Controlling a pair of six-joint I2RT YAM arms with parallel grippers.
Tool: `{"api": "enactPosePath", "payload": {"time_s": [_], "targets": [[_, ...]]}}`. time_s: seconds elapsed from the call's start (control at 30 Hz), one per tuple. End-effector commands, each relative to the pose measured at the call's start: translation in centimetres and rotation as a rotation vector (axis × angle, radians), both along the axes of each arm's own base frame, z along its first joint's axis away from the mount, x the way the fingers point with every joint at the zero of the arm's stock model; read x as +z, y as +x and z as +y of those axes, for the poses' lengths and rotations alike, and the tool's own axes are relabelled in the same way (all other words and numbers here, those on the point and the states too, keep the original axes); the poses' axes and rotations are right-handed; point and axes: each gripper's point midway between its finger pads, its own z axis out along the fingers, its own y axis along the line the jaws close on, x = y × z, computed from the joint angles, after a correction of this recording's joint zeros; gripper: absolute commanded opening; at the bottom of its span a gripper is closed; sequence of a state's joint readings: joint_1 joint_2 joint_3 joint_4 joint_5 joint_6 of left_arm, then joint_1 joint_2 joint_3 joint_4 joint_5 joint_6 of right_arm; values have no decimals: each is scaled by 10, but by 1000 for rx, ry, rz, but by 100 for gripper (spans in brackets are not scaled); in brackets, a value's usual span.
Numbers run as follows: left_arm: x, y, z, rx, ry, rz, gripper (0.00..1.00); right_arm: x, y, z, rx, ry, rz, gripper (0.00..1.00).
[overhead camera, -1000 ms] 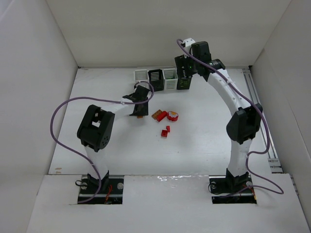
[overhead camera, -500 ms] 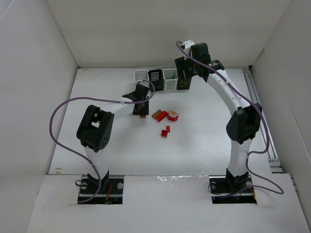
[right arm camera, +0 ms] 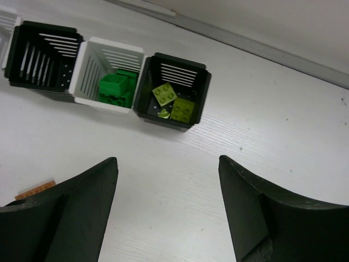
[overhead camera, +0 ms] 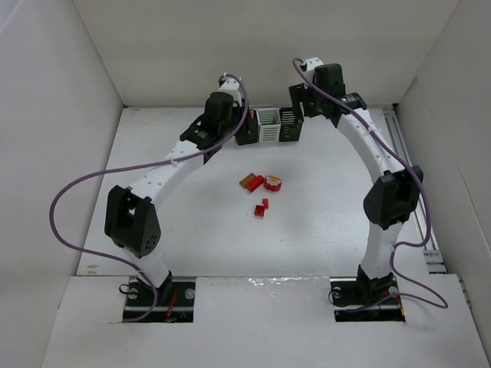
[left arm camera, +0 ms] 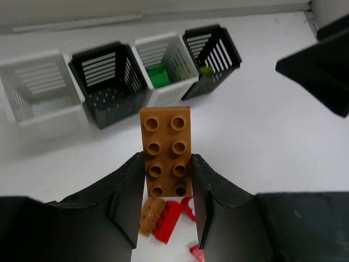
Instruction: Sort the legos into containers by color
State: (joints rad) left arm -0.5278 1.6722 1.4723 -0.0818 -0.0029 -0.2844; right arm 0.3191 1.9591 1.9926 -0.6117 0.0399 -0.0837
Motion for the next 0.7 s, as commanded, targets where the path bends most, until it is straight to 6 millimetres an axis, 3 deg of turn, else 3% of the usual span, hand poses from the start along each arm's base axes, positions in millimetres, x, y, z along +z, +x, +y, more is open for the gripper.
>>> {"api": "enactPosePath", "payload": {"time_s": [0.0, 0.03, 0.1, 0.13, 0.2, 0.23, 0.27, 0.37, 0.43, 0.47, 0.53, 0.6, 0.67], "targets": [[20, 36, -1, 21, -24, -79, 0, 46, 3, -13, -17, 74, -104, 79], [9, 50, 4, 47, -11, -66, 0, 44, 2, -11, -8, 76, -94, 79], [10, 67, 5, 54, 4, -78, 0, 44, 3, -15, -9, 80, -93, 79], [31, 79, 7, 73, -12, -116, 0, 44, 3, -15, -9, 80, -93, 79], [21, 95, 5, 68, 0, -111, 0, 49, 1, -15, -9, 83, -102, 79], [31, 101, 2, 68, -11, -134, 0, 43, 0, -15, -9, 79, -90, 79], [20, 109, -1, 62, 11, -128, 0, 48, -1, -16, -9, 82, -98, 79], [16, 129, 1, 90, 26, -141, 0, 44, -2, -16, -9, 79, -90, 79], [10, 135, -1, 86, 42, -132, 0, 44, -1, -19, -10, 83, -89, 79], [20, 139, -3, 87, 30, -155, 0, 44, -1, -19, -10, 83, -89, 79], [5, 144, -5, 81, 56, -130, 0, 40, -2, -19, -10, 81, -80, 79], [9, 146, -5, 78, 61, -139, 0, 40, -2, -19, -10, 81, -80, 81], [-7, 149, -7, 76, 73, -116, 0, 41, -4, -20, -10, 81, -80, 81]]}}
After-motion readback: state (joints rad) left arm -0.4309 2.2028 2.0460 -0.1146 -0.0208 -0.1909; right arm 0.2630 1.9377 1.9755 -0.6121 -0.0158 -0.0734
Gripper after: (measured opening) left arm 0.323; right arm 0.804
